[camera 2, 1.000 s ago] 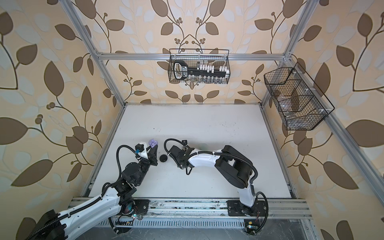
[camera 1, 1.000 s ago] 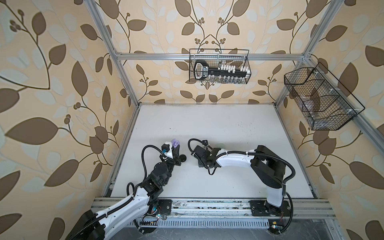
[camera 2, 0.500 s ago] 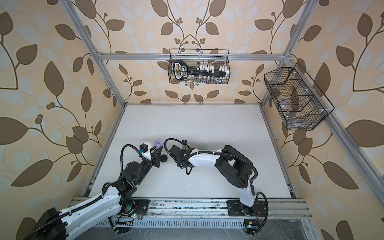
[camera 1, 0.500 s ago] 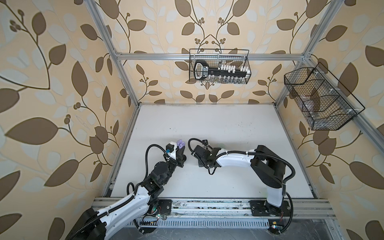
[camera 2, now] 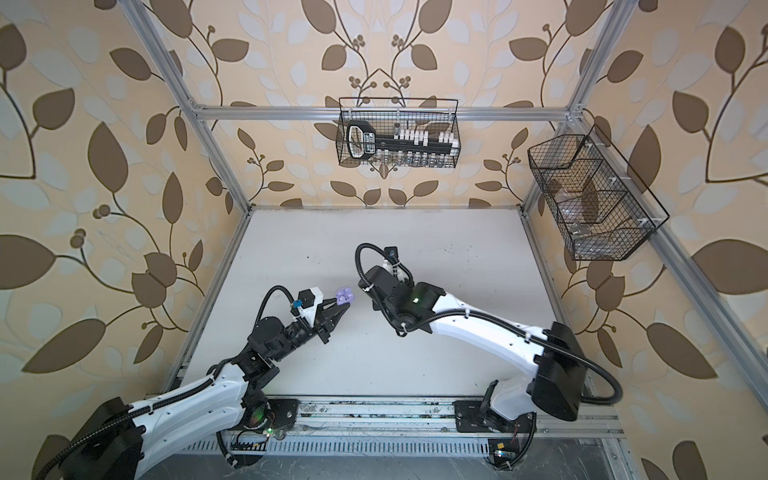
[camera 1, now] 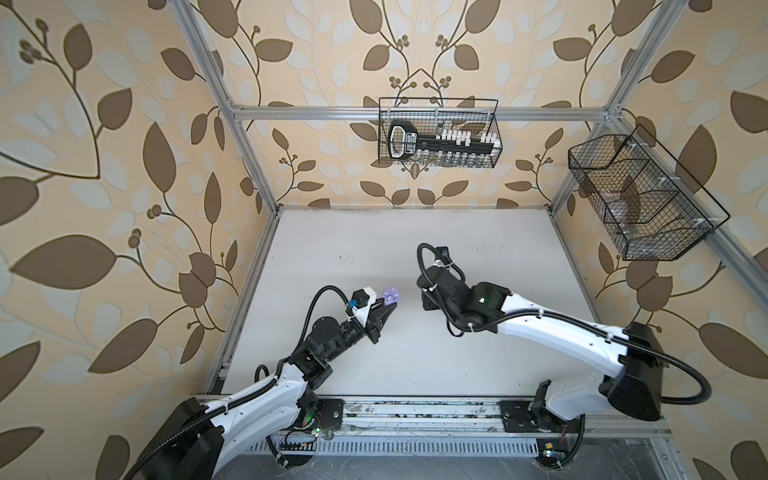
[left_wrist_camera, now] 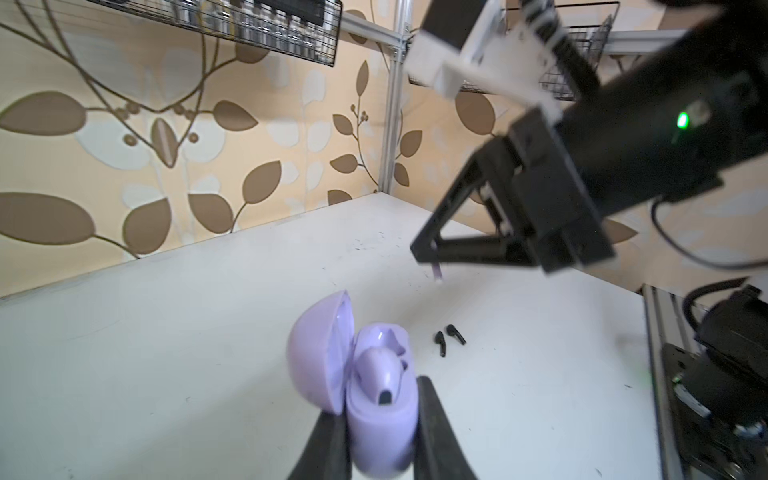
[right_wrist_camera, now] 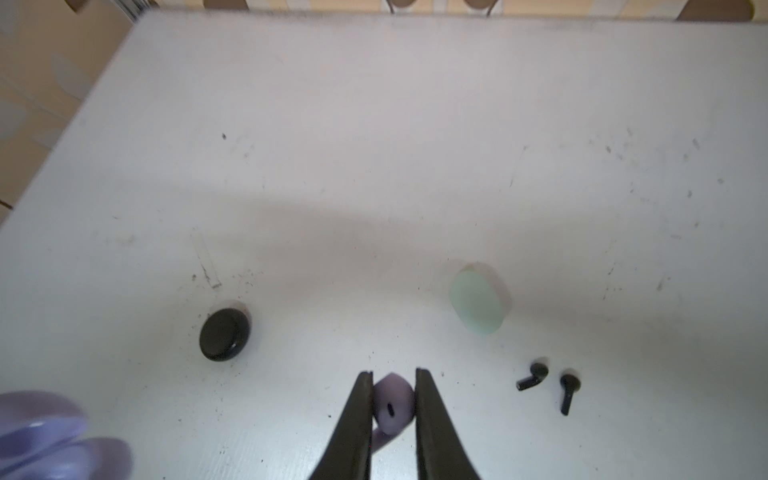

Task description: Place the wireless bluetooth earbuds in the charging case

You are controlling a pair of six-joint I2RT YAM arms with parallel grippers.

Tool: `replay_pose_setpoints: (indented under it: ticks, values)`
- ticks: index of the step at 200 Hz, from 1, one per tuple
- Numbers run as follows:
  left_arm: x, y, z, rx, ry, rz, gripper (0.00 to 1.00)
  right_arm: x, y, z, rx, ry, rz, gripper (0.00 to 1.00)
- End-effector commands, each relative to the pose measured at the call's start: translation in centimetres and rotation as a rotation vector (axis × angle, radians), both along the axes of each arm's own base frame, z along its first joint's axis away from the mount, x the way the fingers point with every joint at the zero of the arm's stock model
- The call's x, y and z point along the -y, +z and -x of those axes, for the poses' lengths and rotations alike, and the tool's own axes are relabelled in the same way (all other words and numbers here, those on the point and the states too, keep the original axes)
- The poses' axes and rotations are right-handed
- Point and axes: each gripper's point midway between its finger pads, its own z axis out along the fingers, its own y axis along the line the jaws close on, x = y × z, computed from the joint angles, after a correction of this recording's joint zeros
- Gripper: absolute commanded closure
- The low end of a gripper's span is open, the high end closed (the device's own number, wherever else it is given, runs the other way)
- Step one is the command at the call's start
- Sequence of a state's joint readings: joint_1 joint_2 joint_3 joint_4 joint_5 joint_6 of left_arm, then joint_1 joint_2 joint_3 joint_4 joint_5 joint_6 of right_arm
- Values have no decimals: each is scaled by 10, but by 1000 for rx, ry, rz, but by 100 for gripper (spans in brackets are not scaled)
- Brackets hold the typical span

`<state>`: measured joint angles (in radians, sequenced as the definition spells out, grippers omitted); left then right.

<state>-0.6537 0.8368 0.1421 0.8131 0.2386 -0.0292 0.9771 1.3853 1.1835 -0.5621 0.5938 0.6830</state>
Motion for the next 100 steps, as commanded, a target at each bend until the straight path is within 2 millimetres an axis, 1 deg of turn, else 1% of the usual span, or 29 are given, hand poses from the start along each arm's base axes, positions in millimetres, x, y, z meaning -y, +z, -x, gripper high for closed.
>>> replay_pose_setpoints:
  ticks: [1, 5, 16, 25, 38, 54, 76, 100]
  values:
    - [14, 46, 17, 123, -133, 86, 100, 15, 23, 4, 139, 37, 71, 81]
    - [16, 47, 19, 125, -149, 89, 100, 14, 32, 7, 170, 51, 52, 79]
    - [20, 49, 24, 129, -191, 89, 100, 7, 48, 14, 231, 103, 10, 79]
    - [23, 50, 28, 129, -218, 89, 100, 4, 58, 19, 279, 139, -19, 82]
    - [27, 52, 32, 134, -254, 95, 100, 8, 74, 23, 350, 137, -54, 86]
    - [31, 52, 35, 131, -289, 99, 100, 12, 86, 25, 430, 147, -88, 87]
    - [34, 51, 34, 115, -308, 100, 100, 17, 89, 27, 474, 149, -103, 86]
    - [35, 47, 29, 94, -290, 105, 100, 8, 83, 29, 455, 202, -100, 88]
